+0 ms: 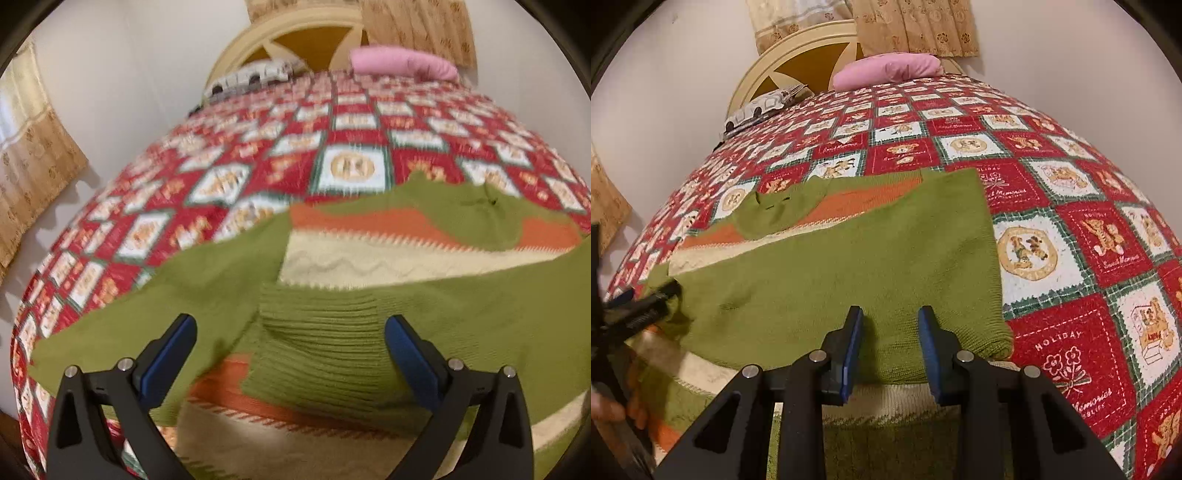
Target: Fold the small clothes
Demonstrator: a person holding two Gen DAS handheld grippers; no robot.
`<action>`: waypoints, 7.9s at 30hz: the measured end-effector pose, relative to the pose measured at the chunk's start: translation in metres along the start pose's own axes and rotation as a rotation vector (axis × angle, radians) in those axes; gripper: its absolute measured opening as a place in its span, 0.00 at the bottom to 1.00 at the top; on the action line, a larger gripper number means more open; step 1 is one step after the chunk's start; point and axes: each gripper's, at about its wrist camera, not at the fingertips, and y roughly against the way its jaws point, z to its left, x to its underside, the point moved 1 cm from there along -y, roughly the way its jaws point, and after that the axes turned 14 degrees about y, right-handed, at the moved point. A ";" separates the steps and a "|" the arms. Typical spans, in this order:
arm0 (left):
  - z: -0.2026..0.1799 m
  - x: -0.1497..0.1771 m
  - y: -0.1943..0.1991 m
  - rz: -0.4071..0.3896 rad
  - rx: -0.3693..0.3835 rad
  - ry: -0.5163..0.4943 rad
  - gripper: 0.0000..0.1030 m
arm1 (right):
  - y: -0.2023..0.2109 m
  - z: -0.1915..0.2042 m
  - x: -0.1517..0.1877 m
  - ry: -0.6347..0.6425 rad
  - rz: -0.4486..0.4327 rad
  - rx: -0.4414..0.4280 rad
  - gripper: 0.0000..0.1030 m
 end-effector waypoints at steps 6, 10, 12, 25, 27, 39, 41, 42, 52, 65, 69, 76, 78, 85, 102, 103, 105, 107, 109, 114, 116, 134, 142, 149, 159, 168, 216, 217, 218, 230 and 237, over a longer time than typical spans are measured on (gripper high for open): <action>0.013 -0.002 0.002 0.036 0.058 0.056 1.00 | -0.001 0.003 0.003 0.015 -0.017 -0.009 0.37; 0.043 0.002 0.020 0.005 0.070 0.109 1.00 | -0.001 0.005 0.003 0.025 -0.019 -0.016 0.43; 0.079 0.005 0.032 -0.009 0.071 0.179 1.00 | -0.001 0.005 0.003 0.024 -0.019 -0.017 0.43; 0.358 0.009 0.025 -0.064 -0.263 0.823 0.94 | -0.002 0.006 0.003 0.022 -0.022 -0.018 0.43; 0.375 0.011 0.008 -0.017 -0.289 0.858 0.85 | -0.002 0.005 0.003 0.021 -0.022 -0.019 0.43; 0.373 0.013 -0.034 -0.003 -0.330 0.859 0.64 | -0.002 0.005 0.003 0.021 -0.022 -0.020 0.43; 0.375 0.010 -0.034 -0.014 -0.300 0.861 0.33 | -0.002 0.005 0.003 0.020 -0.023 -0.020 0.43; 0.376 0.008 -0.035 -0.017 -0.279 0.861 0.23 | -0.002 0.005 0.003 0.019 -0.023 -0.021 0.43; 0.331 -0.021 -0.009 -0.098 -0.194 0.744 0.09 | -0.002 0.004 0.004 0.019 -0.025 -0.022 0.43; 0.058 -0.033 0.080 -0.230 0.228 0.219 0.09 | -0.001 0.002 0.004 0.013 -0.029 -0.027 0.43; -0.007 -0.005 0.077 -0.187 0.284 0.107 0.09 | -0.001 0.002 0.004 0.013 -0.029 -0.027 0.43; -0.040 0.026 0.049 -0.057 0.260 -0.004 0.14 | -0.002 0.002 0.005 0.013 -0.029 -0.028 0.43; -0.030 0.029 0.052 -0.022 0.279 -0.003 0.26 | -0.002 0.002 0.005 0.014 -0.028 -0.027 0.43; 0.059 0.035 0.081 -0.083 0.270 0.153 0.90 | -0.004 0.015 -0.001 0.060 -0.003 -0.011 0.55; 0.127 0.067 0.041 0.035 0.231 0.481 0.89 | -0.039 0.180 -0.047 0.266 0.078 -0.172 0.06; 0.128 0.067 0.041 0.035 0.239 0.488 0.89 | -0.037 0.182 -0.052 0.262 0.071 -0.181 0.05; 0.133 0.066 0.038 0.037 0.248 0.504 0.89 | -0.022 0.181 -0.070 0.256 0.014 -0.195 0.05; 0.135 0.063 0.035 0.036 0.258 0.513 0.90 | -0.002 0.183 -0.088 0.261 -0.056 -0.206 0.05; 0.136 0.062 0.033 0.037 0.260 0.515 0.91 | 0.025 0.187 -0.112 0.266 -0.142 -0.225 0.05; 0.134 0.061 0.031 0.045 0.249 0.508 0.92 | 0.098 0.171 -0.143 0.282 -0.342 -0.187 0.05; 0.135 0.061 0.031 0.047 0.249 0.514 0.92 | 0.125 0.158 -0.148 0.288 -0.423 -0.143 0.05; 0.128 0.061 0.028 0.054 0.203 0.476 0.93 | -0.014 -0.002 -0.034 0.138 0.024 0.105 0.08; 0.128 0.061 0.029 0.052 0.201 0.476 0.94 | 0.044 -0.046 -0.011 -0.009 -0.066 0.264 0.11; 0.127 0.060 0.029 0.052 0.198 0.474 0.94 | 0.035 0.007 -0.014 0.120 -0.042 0.050 0.12; 0.124 0.061 0.028 0.056 0.187 0.460 0.96 | 0.003 0.023 0.006 0.166 0.023 0.059 0.14; 0.108 0.033 0.010 0.089 0.011 0.367 1.00 | 0.003 0.018 0.006 0.137 0.010 0.024 0.14; 0.180 0.195 0.176 0.124 0.432 -0.022 0.95 | 0.219 -0.007 0.240 0.151 0.098 -0.121 0.59; 0.183 0.195 0.177 0.129 0.437 -0.007 0.94 | 0.219 -0.005 0.242 0.160 0.095 -0.111 0.57; 0.185 0.197 0.178 0.133 0.441 0.008 0.94 | 0.220 -0.004 0.244 0.162 0.088 -0.112 0.57; 0.202 0.236 0.176 0.274 0.455 0.073 0.63 | 0.222 0.009 0.251 0.266 0.119 -0.132 0.29; 0.189 0.242 0.184 0.281 0.416 0.009 0.43 | 0.223 0.010 0.253 0.277 0.126 -0.136 0.12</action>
